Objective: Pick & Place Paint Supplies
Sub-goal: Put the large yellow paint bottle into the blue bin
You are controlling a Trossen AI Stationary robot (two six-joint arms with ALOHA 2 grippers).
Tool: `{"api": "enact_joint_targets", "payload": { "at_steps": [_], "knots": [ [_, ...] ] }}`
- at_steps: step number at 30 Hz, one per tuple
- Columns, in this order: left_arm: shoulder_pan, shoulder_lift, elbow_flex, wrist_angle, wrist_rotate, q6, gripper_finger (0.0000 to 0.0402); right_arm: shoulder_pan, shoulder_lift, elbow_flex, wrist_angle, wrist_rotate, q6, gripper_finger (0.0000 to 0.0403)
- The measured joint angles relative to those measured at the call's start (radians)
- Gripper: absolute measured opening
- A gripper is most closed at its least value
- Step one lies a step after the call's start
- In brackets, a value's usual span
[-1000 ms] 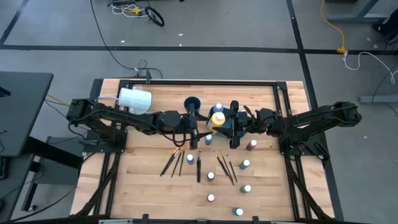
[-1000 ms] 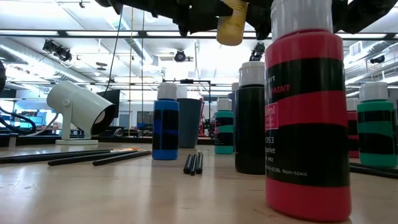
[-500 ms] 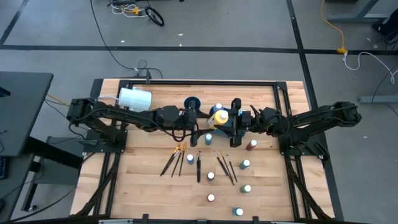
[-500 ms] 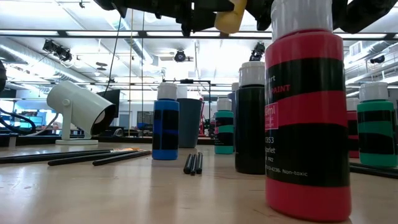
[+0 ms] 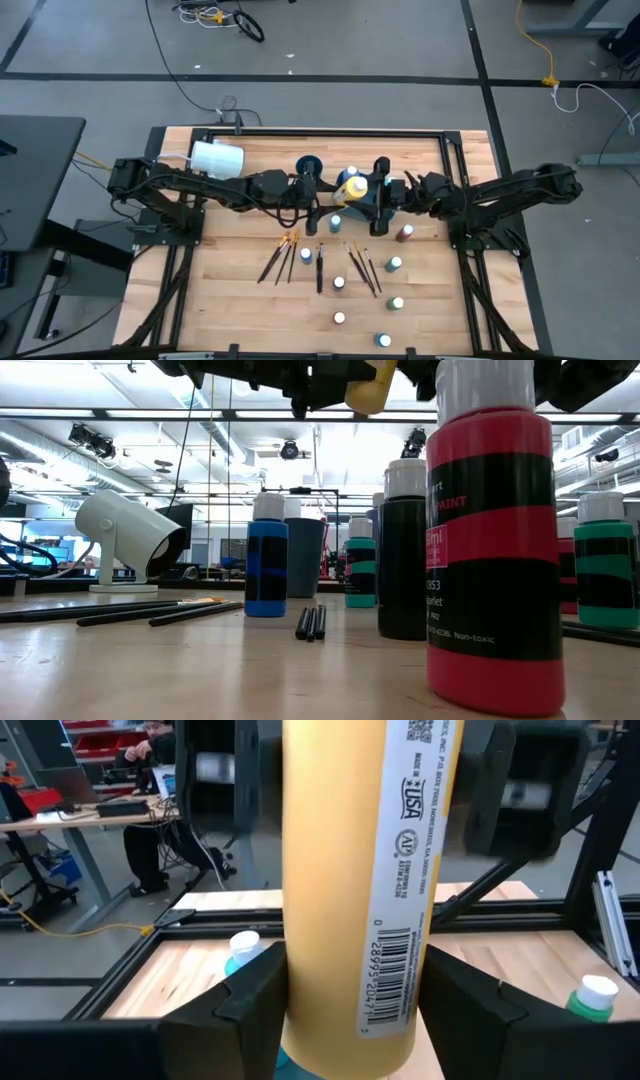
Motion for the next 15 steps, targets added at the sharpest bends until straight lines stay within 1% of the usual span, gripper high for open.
{"api": "enact_joint_targets", "payload": {
  "at_steps": [4, 9, 12, 15],
  "knots": [
    [0.000, 0.000, -0.001, -0.018, -0.008, 0.001, 0.0202, 0.000, -0.041, 0.001, 0.011, 0.002, -0.002, 0.0262],
    [0.000, 0.000, -0.001, -0.024, -0.033, 0.007, 0.0205, 0.000, -0.098, 0.001, 0.003, 0.003, 0.001, 0.0264],
    [0.000, 0.000, -0.001, -0.022, -0.033, 0.009, 0.0205, 0.000, -0.128, 0.001, -0.036, 0.004, -0.004, 0.0258],
    [0.000, 0.000, -0.001, -0.024, -0.033, 0.011, 0.0202, 0.000, -0.153, 0.001, -0.079, -0.017, -0.023, 0.0246]
  ]
}}
